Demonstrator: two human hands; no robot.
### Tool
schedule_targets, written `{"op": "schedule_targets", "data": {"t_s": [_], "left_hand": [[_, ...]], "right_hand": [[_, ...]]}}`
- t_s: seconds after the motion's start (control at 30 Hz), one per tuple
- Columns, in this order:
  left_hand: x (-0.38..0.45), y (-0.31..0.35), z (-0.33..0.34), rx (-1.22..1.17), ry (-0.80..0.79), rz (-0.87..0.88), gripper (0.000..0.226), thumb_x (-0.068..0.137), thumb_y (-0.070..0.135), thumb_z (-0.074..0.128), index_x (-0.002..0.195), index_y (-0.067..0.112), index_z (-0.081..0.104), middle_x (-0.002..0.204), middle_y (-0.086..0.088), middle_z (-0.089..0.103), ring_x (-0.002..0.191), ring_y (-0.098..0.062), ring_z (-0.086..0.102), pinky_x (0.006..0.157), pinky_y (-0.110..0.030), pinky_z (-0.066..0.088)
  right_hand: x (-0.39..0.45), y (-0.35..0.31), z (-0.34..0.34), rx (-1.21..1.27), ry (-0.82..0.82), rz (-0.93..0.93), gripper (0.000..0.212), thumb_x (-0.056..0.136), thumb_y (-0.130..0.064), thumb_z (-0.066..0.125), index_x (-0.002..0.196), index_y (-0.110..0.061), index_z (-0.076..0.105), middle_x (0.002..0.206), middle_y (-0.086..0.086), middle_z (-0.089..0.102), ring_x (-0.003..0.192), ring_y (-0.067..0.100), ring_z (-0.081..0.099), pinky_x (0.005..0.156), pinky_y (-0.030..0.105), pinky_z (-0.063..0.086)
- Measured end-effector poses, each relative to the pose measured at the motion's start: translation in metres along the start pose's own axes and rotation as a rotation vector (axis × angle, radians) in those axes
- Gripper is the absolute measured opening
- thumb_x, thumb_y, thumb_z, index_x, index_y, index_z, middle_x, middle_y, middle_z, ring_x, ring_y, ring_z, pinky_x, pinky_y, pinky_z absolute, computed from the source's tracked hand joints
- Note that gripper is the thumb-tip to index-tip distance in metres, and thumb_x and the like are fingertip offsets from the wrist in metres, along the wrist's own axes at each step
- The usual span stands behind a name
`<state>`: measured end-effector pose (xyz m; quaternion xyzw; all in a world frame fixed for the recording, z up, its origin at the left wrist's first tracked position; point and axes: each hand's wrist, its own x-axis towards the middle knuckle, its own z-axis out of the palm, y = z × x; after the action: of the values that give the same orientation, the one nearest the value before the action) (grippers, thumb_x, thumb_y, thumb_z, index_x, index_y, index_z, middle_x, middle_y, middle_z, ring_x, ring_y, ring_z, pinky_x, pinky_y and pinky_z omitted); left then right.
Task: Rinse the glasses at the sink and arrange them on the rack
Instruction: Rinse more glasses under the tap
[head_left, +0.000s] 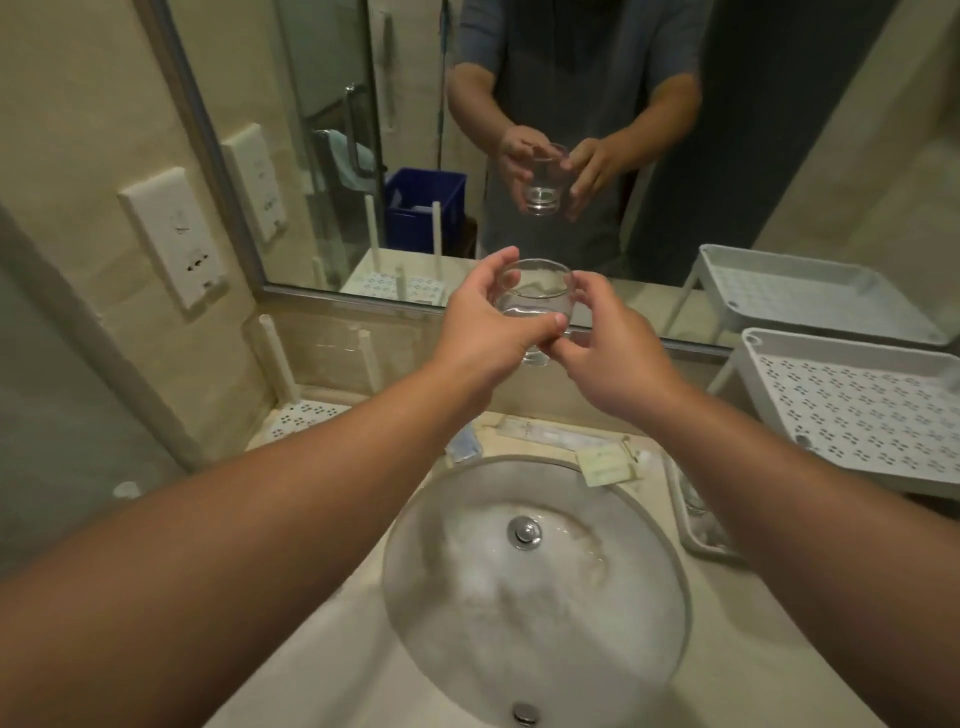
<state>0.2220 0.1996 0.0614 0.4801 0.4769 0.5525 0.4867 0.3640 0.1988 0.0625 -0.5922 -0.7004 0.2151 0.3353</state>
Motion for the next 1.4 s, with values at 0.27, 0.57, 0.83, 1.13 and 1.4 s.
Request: {"op": "schedule_targets", "data": {"t_s": [0.27,0.57,0.83,1.13,1.4], "left_hand": [[0.000,-0.007,0.118,0.040,-0.073,-0.004,0.086,0.075,0.009,0.084,0.142,0.036,0.038,0.142,0.004,0.050,0.122,-0.016,0.054,0.078,-0.020,0.056],[0.007,-0.025,0.221,0.093,-0.138,-0.011,0.073,0.073,0.020,0.087,0.129,0.036,0.041,0.132,0.002,0.049,0.111,-0.016,0.059,0.078,-0.023,0.054],[0.020,-0.037,0.285,0.305,-0.161,0.057,0.073,0.067,0.029,0.090,0.126,0.034,0.046,0.107,0.006,0.059,0.096,-0.010,0.062,0.072,-0.024,0.057],[0.038,-0.060,0.314,0.542,-0.205,0.078,0.069,0.076,0.029,0.085,0.135,0.032,0.050,0.110,0.013,0.058,0.085,0.009,0.051,0.061,-0.011,0.042],[0.049,-0.078,0.314,0.717,-0.188,0.126,0.073,0.079,0.027,0.083,0.141,0.028,0.045,0.127,0.005,0.064,0.111,-0.010,0.060,0.087,-0.028,0.054]], "right_hand": [[-0.013,0.071,-0.080,0.003,0.089,0.061,0.063,0.090,-0.027,0.070,0.145,-0.029,0.039,0.138,-0.007,0.049,0.086,0.001,0.062,0.078,0.025,0.054],[-0.016,0.151,-0.151,0.021,0.154,0.094,0.062,0.092,-0.022,0.068,0.146,-0.029,0.039,0.136,-0.006,0.051,0.087,0.000,0.060,0.066,0.013,0.044],[-0.015,0.213,-0.184,0.007,0.192,0.109,0.060,0.092,-0.023,0.065,0.146,-0.031,0.039,0.137,-0.004,0.051,0.100,0.012,0.063,0.086,0.039,0.057],[-0.002,0.266,-0.194,-0.057,0.179,0.150,0.063,0.091,-0.021,0.067,0.146,-0.023,0.036,0.135,-0.002,0.048,0.103,0.016,0.059,0.091,0.036,0.052],[0.013,0.282,-0.184,-0.027,0.101,0.174,0.061,0.091,-0.020,0.068,0.144,-0.026,0.039,0.130,0.002,0.052,0.108,0.022,0.061,0.094,0.044,0.052]]}}
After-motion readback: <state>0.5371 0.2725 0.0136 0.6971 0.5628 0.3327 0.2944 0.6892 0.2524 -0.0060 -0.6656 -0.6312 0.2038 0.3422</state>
